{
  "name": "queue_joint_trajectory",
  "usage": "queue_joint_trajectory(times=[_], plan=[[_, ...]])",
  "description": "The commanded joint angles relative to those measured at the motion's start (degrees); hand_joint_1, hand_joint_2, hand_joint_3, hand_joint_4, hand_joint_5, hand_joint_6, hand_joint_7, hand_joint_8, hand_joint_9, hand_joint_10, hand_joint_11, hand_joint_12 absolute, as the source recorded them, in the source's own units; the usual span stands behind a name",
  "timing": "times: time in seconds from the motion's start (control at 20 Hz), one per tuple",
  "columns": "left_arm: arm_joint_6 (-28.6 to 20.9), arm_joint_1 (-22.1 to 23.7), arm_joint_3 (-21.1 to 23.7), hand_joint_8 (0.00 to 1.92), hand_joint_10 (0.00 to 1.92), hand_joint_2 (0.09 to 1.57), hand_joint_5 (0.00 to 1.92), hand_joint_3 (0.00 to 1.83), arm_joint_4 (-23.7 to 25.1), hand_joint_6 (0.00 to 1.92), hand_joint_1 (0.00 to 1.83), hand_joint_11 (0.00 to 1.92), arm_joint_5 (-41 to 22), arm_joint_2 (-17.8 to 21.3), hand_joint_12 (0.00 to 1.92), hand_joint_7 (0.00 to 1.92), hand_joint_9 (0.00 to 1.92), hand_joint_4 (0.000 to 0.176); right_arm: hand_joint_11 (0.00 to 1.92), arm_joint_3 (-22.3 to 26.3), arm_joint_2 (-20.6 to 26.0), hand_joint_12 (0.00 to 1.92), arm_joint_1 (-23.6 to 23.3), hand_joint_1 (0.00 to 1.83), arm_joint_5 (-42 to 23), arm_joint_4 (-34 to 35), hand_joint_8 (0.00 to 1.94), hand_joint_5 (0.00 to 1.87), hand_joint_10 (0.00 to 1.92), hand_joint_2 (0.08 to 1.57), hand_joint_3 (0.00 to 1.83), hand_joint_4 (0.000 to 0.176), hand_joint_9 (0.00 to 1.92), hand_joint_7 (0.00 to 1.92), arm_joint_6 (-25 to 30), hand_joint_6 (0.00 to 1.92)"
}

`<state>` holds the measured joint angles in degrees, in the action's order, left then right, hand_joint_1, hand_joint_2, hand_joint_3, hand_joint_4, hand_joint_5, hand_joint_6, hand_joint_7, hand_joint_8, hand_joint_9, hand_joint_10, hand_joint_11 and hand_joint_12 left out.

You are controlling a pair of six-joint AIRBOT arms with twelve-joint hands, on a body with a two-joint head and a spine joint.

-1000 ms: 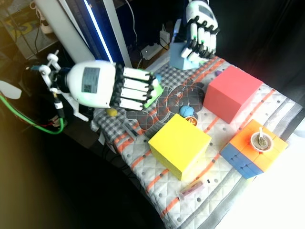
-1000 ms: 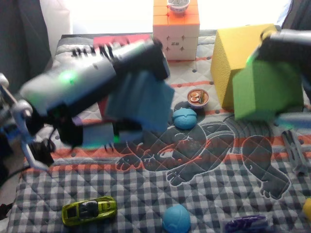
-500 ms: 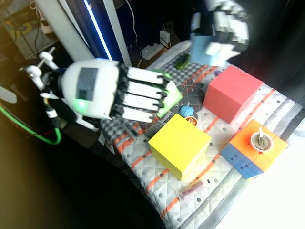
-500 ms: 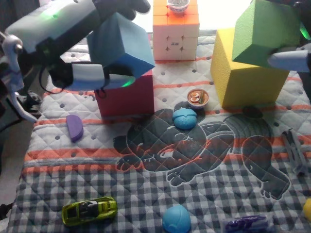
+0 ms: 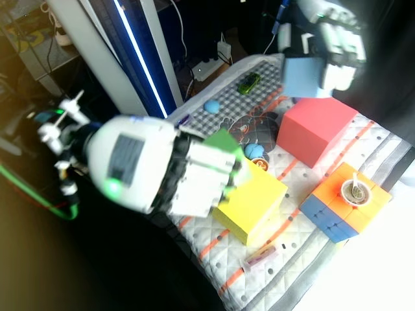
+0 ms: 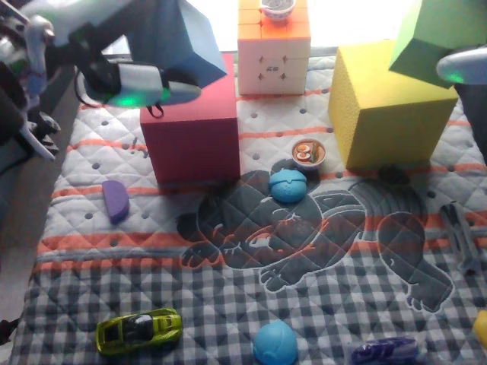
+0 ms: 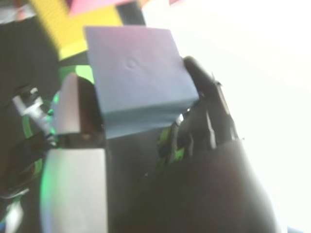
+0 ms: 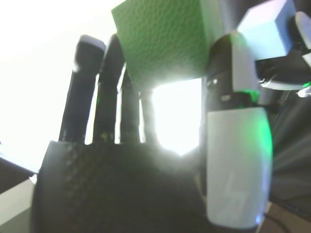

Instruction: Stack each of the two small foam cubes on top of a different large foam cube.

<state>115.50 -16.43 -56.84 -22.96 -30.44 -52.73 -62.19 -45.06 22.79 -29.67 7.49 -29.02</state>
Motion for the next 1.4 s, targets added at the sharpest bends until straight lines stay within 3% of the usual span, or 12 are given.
queue_joint_trajectory(times=[0.0,0.1,0.25,0.4,0.5,0.55,0.65,0.8,0.9,1.05,1.15,1.35], plan=[[-0.2,1.0,-0.6,0.50,1.67,1.25,0.25,0.00,0.3,0.15,1.60,0.53,-5.4,-0.3,1.89,0.11,0.55,0.000,0.58,-0.5,0.0,1.92,-1.1,1.09,-5.7,1.0,1.60,0.51,1.77,1.34,0.01,0.000,0.50,0.65,0.3,1.64],[1.3,1.3,-2.1,0.50,1.60,1.21,0.35,0.00,-1.9,0.22,1.60,0.67,-4.2,-1.3,1.89,0.25,0.62,0.000,0.57,-1.7,-1.1,1.92,-2.3,1.09,-4.0,1.1,1.58,0.52,1.77,1.34,0.00,0.000,0.49,0.66,0.3,1.64],[5.8,1.4,-3.6,1.59,1.91,1.27,0.22,0.04,-6.4,0.07,1.32,1.14,-2.8,-2.6,1.92,0.62,0.94,0.000,0.66,-3.3,-2.9,1.92,-4.9,1.28,0.1,1.2,1.55,0.46,1.71,1.32,0.00,0.000,0.66,0.63,0.3,1.62],[5.9,0.5,-5.2,1.64,1.65,1.28,0.42,0.00,-8.5,0.09,1.45,0.72,-1.9,-4.1,1.92,0.58,0.59,0.000,0.64,-4.3,-4.6,1.92,-5.2,1.29,2.4,1.2,1.55,0.44,1.69,1.32,0.00,0.000,0.68,0.62,0.3,1.63],[5.9,-0.1,-5.4,1.50,1.64,1.26,0.42,0.01,-8.6,0.25,1.34,0.51,-1.3,-4.6,1.92,0.57,0.55,0.000,0.52,-4.6,-5.1,1.92,-5.2,1.29,3.6,1.2,1.56,0.44,1.72,1.32,0.00,0.000,0.65,0.61,0.3,1.62],[5.9,-0.3,-5.4,0.94,1.36,1.23,0.39,0.00,-8.6,0.27,1.14,0.10,-1.1,-4.8,1.92,0.21,0.14,0.000,0.44,-4.5,-5.2,1.92,-5.2,1.30,4.2,1.2,1.52,0.32,1.66,1.28,0.00,0.000,0.49,0.65,0.3,1.39],[5.9,-0.8,-5.6,0.07,0.14,1.22,0.04,0.00,-8.6,0.05,0.79,0.00,-1.0,-5.2,0.96,0.01,0.00,0.000,0.15,-4.5,-5.4,1.92,-5.2,1.18,4.7,1.2,0.83,0.11,1.43,1.19,0.00,0.000,0.16,0.21,0.3,0.93],[5.9,-1.1,-5.7,0.00,0.00,1.22,0.00,0.00,-8.8,0.00,0.58,0.00,-1.0,-5.5,0.34,0.00,0.00,0.010,0.00,-4.5,-5.4,1.72,-5.2,0.89,5.0,1.1,0.29,0.01,0.99,1.22,0.00,0.000,0.01,0.09,0.3,0.42],[5.9,-1.3,-5.7,0.00,0.00,1.24,0.00,0.00,-8.8,0.00,0.53,0.00,-1.2,-5.5,0.25,0.00,0.00,0.103,0.00,-4.3,-5.4,1.56,-5.2,0.70,5.0,1.2,0.01,0.00,0.44,1.20,0.00,0.036,0.00,0.00,0.3,0.02],[5.9,-1.8,-4.8,0.00,0.00,1.24,0.00,0.00,-8.9,0.00,0.44,0.00,-3.2,-4.8,0.00,0.00,0.00,0.141,0.00,-3.1,-5.4,1.15,-5.2,0.66,4.4,1.2,0.00,0.00,0.05,1.21,0.00,0.068,0.01,0.00,0.3,0.00],[5.9,-1.9,-3.5,0.00,0.00,1.22,0.00,0.00,-8.3,0.00,0.40,0.00,-5.5,-3.6,0.00,0.00,0.00,0.174,0.00,-1.8,-5.0,1.32,-5.2,0.72,2.7,1.2,0.00,0.00,0.00,1.22,0.00,0.151,0.00,0.00,0.3,0.00],[5.8,-1.9,0.1,0.00,0.00,1.19,0.00,0.00,-5.6,0.00,0.22,0.00,-11.9,-0.2,0.00,0.00,0.00,0.176,0.00,2.0,-0.5,1.22,-5.2,0.39,-3.1,0.8,0.00,0.00,0.00,1.03,0.00,0.094,0.00,0.00,0.3,0.00]])
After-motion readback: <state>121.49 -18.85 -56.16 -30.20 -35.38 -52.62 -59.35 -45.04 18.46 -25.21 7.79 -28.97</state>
